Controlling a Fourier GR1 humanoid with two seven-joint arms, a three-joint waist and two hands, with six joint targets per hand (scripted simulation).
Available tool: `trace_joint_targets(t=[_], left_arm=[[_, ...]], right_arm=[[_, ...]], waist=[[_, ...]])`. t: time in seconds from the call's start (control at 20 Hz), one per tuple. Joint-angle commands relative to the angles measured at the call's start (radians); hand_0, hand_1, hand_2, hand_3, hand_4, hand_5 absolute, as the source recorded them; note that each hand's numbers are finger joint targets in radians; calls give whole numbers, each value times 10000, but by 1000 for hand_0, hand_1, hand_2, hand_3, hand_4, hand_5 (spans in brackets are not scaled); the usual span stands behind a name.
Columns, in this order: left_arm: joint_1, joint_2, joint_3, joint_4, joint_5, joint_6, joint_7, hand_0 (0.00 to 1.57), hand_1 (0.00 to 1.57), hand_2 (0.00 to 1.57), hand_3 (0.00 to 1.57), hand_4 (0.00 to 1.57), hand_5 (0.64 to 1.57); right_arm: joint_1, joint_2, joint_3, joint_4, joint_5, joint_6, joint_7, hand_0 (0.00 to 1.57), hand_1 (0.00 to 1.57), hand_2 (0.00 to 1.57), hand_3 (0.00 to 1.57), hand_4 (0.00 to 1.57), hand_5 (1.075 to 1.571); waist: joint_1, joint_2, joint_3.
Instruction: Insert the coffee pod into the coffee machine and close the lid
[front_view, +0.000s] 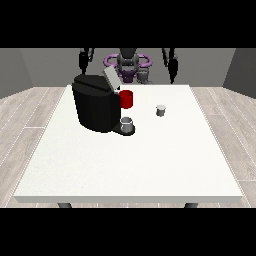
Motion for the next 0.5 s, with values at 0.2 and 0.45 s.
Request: trace_joint_targets(t=[0.2,0.45], left_arm=[[-93,186,12,229,-18,-485,-1179,0,0,0,0,0,1571],[-1312,1483,926,1038,-718,-264,-837,0,0,0,0,0,1571]], right_arm=[[470,-120,196,194,125,188,652,0,0,0,0,128,1571],[390,222,-468,-196,-153,-409,-596,0,0,0,0,94,1571]], waist=[[-167,-246,583],[-1311,326,587]])
